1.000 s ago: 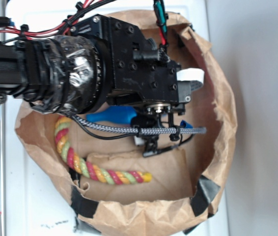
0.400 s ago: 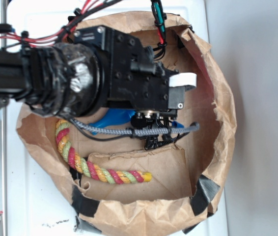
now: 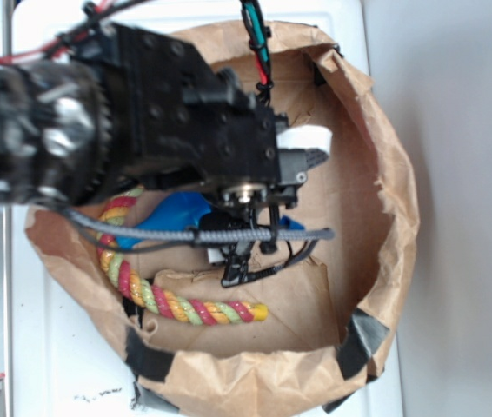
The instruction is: Grab the blue bottle.
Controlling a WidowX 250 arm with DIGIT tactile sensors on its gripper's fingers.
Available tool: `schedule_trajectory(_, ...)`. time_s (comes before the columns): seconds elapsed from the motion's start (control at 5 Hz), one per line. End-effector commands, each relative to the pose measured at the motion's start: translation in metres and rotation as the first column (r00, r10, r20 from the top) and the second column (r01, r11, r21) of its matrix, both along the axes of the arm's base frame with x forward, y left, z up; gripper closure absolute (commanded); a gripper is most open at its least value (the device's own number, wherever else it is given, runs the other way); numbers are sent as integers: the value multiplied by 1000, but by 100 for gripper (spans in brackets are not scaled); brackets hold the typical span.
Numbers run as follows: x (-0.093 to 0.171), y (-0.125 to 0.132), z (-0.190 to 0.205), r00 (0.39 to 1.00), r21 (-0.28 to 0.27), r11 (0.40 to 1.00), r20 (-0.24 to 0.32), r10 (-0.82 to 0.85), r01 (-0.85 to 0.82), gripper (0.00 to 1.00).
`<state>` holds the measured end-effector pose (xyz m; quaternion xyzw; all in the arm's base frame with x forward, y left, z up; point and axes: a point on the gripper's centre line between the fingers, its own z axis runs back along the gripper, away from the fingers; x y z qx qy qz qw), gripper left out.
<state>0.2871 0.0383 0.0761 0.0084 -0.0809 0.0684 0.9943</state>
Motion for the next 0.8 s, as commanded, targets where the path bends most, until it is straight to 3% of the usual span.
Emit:
schedule_trajectory(0.0,13,-28,81,997,-59,998,80,-13,17,100)
schedule_trajectory(0.2,13,-33,102,998,-41,999,64,-7,10,100)
schedule_trajectory(0.6,7,-39,127,990,44,999,142,-13,7,100)
